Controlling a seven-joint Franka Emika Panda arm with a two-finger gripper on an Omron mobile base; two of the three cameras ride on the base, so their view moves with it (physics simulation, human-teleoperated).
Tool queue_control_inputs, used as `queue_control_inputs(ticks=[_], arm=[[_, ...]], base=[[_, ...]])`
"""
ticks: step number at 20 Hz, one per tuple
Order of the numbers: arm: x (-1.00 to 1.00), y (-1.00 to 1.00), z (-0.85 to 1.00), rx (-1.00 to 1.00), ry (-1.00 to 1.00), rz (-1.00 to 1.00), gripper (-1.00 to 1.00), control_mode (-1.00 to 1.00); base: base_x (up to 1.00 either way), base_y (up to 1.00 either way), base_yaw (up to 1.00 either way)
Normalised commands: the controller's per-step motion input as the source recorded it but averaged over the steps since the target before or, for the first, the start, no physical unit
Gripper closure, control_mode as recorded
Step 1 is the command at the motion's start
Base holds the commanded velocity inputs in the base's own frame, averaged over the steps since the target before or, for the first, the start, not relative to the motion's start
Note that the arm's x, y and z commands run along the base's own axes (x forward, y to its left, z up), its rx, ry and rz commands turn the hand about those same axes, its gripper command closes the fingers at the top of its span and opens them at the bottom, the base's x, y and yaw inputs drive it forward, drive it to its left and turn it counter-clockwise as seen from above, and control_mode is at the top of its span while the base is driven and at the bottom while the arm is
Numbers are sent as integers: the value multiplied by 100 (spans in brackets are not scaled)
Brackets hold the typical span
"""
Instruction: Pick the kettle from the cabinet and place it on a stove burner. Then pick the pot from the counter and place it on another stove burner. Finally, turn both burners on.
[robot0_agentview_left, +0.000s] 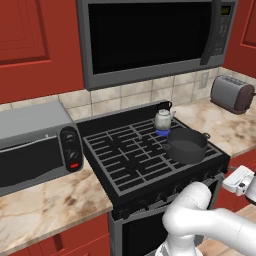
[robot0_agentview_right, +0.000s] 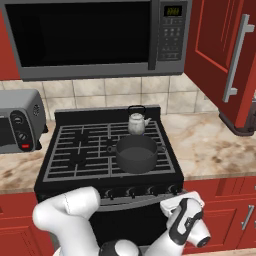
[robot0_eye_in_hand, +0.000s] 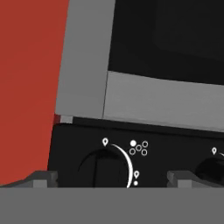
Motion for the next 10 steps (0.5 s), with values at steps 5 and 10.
queue_control_inputs(ticks=[5,10], arm=[[12,-22,-6,6,0,4,-100,-100],[10,-6,0,5,0,4,-100,-100]], base=[[0,0,0],[0,0,0]])
